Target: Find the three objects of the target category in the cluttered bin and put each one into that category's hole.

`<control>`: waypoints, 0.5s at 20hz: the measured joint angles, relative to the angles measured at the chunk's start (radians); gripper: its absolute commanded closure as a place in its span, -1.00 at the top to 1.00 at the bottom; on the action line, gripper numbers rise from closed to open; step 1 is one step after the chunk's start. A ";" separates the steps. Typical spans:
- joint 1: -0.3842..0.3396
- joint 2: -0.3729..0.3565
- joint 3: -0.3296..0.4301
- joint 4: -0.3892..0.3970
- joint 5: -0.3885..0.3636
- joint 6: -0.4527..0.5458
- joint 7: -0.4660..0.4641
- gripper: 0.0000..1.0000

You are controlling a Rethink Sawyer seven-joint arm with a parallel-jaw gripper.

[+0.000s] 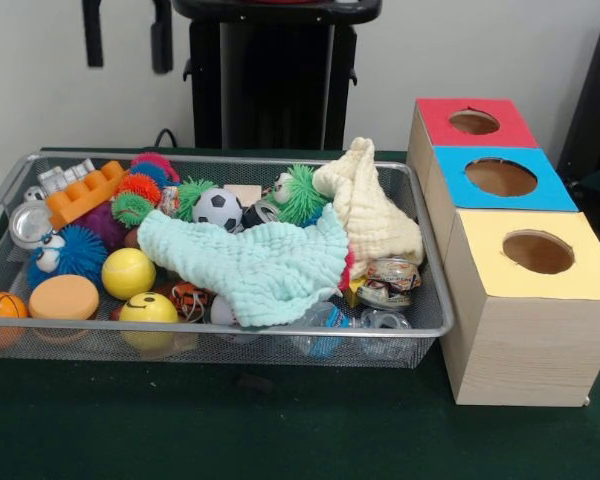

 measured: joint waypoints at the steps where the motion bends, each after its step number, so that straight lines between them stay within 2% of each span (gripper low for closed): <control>1: 0.000 0.042 0.002 -0.039 -0.021 0.000 0.000 1.00; 3: 0.000 0.076 0.004 -0.070 -0.037 0.001 0.000 1.00; 6: 0.000 0.168 0.013 -0.159 -0.075 0.000 0.000 1.00; 10: 0.002 0.227 0.020 -0.223 -0.099 0.009 0.000 1.00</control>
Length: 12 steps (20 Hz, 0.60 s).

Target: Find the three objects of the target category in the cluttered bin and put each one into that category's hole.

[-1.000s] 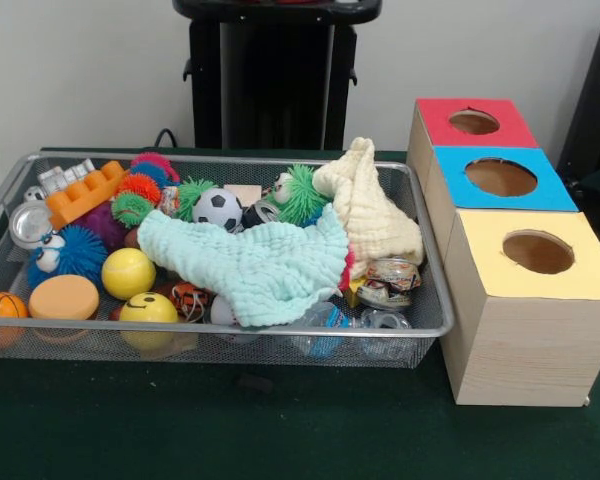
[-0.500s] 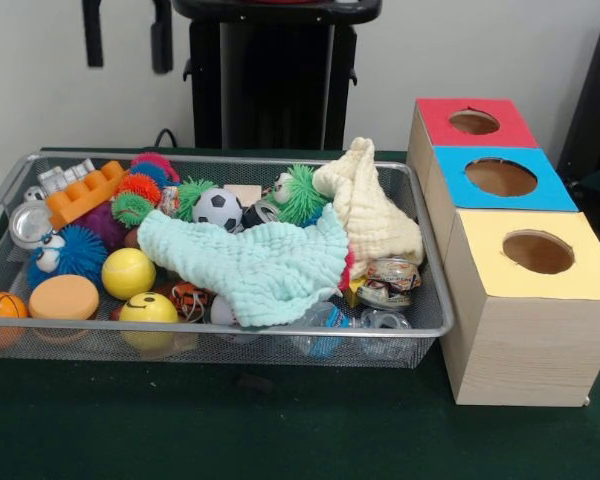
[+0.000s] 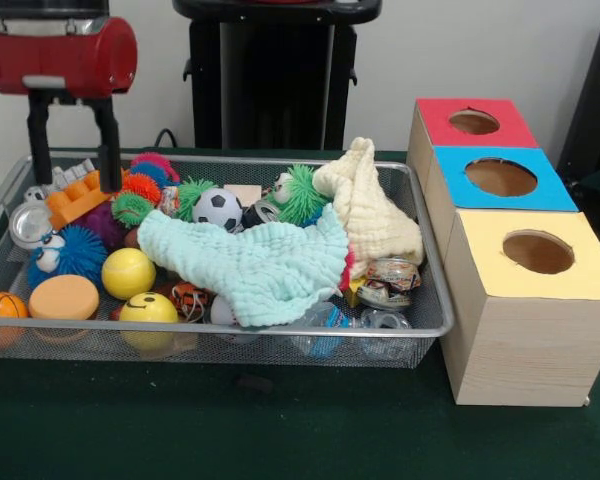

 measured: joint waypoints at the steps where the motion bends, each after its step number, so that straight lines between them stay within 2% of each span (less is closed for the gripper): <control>1: 0.003 0.020 0.001 -0.024 -0.007 0.006 0.000 1.00; 5: 0.016 0.048 0.001 -0.059 -0.014 0.010 0.000 1.00; 12: 0.059 0.052 0.001 -0.062 -0.018 0.010 0.000 1.00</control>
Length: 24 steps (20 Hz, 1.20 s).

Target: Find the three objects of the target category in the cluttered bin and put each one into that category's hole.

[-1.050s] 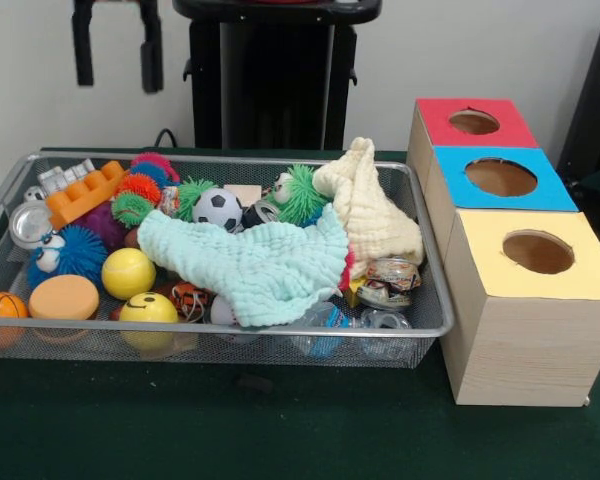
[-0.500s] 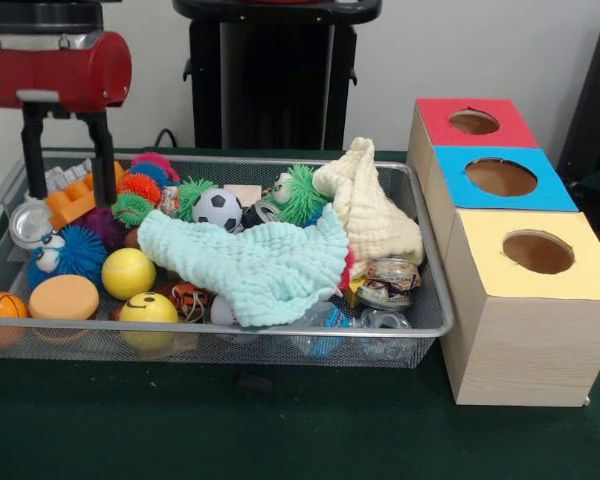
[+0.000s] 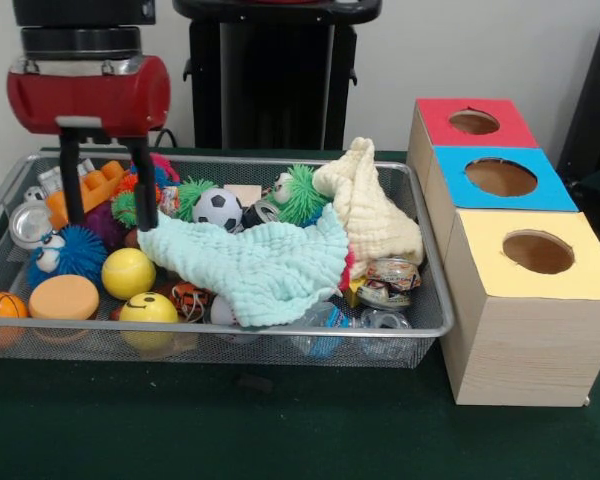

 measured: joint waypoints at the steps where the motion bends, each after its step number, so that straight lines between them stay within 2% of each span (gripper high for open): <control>1: 0.005 0.000 0.000 0.000 0.000 0.000 0.000 1.00; 10: 0.076 0.007 -0.003 -0.001 -0.005 -0.019 0.000 1.00; 20: 0.084 0.131 -0.004 -0.061 -0.043 -0.040 0.000 1.00; 24: 0.086 0.157 -0.009 -0.066 -0.065 -0.045 0.000 1.00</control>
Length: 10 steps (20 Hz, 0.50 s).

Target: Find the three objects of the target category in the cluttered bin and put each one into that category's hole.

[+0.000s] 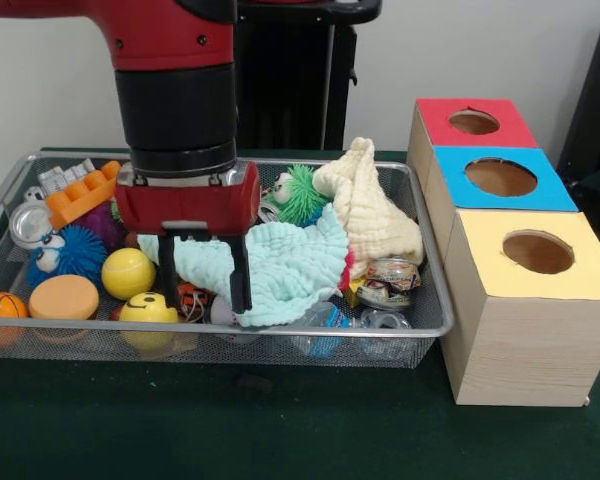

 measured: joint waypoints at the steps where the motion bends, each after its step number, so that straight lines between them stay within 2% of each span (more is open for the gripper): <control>1: 0.001 0.002 -0.001 0.000 -0.003 -0.001 0.000 1.00; 10: 0.031 -0.016 -0.025 0.001 -0.014 -0.001 0.000 1.00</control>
